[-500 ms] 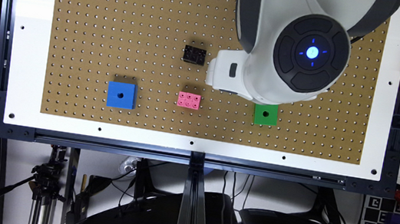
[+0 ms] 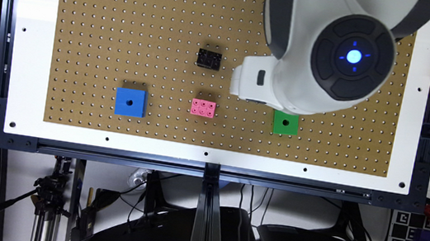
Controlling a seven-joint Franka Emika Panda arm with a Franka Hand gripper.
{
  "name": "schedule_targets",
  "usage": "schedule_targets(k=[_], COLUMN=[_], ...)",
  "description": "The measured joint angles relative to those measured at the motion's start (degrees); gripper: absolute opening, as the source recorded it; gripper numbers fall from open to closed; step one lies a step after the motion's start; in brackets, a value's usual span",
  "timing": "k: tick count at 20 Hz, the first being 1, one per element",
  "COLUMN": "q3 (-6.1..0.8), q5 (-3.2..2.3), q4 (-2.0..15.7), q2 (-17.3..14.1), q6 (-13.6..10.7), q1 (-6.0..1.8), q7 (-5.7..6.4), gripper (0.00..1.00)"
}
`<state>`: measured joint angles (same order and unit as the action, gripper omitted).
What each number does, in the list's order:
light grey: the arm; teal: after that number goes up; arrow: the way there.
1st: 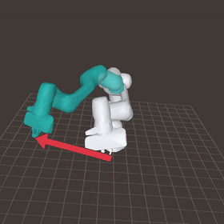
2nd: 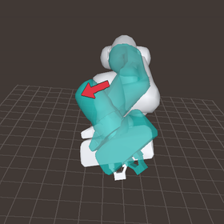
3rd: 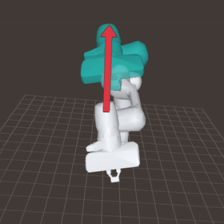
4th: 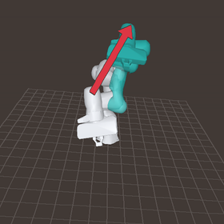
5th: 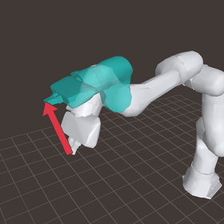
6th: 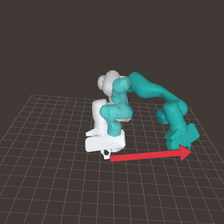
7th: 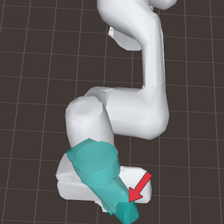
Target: Pick up green block.
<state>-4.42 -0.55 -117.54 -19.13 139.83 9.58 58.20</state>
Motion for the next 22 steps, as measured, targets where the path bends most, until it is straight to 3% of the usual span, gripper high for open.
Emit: schedule_targets(k=[4,8,12,17,22], q3=[-1.26,-1.41,-1.41,-1.41,-1.40], q5=[-0.04,-0.07,-0.07,-0.09,-0.09], q4=[5.11,9.06,9.45,9.86,10.38], q2=[-4.2,-7.4,-8.0,-11.3,-11.9], q6=[0.0,-0.4,-0.4,1.3,1.3], q1=[0.90,1.90,1.89,1.89,1.87], q7=[1.67,2.54,2.54,2.54,2.54], gripper=[1.00,1.00,1.00,1.00,1.00])
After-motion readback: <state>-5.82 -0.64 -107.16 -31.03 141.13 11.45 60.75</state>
